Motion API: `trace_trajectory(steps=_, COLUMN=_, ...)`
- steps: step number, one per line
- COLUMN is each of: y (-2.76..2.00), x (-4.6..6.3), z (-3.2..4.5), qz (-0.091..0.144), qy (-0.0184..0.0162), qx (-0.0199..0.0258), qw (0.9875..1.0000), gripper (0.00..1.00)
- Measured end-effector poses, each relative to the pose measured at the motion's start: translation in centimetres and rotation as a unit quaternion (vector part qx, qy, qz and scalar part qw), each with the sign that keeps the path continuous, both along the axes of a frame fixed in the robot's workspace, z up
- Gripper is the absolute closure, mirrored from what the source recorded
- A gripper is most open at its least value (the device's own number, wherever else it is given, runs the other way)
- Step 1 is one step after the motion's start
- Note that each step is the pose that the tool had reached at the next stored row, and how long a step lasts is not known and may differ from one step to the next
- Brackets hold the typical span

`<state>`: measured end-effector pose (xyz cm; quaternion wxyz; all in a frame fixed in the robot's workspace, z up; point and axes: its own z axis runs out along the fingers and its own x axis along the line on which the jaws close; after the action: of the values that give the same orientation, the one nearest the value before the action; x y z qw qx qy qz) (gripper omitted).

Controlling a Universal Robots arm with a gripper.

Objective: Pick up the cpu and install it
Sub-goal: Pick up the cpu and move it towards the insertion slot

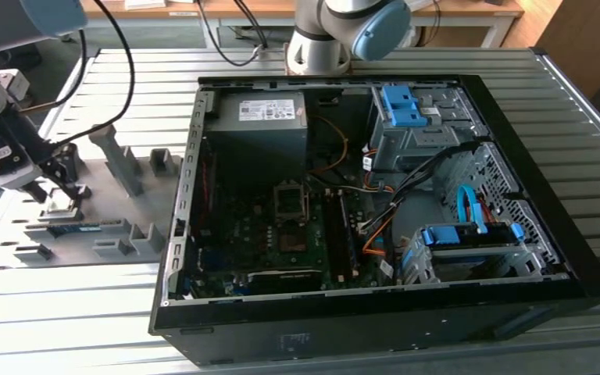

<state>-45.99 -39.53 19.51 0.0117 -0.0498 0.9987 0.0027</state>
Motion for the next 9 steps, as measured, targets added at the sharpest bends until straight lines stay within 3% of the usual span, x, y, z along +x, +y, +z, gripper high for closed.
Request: trace_trajectory(steps=9, y=-0.06, x=-0.07, z=-0.84, qz=0.006, qy=0.0000, qx=0.0000, qw=1.0000, gripper=0.47)
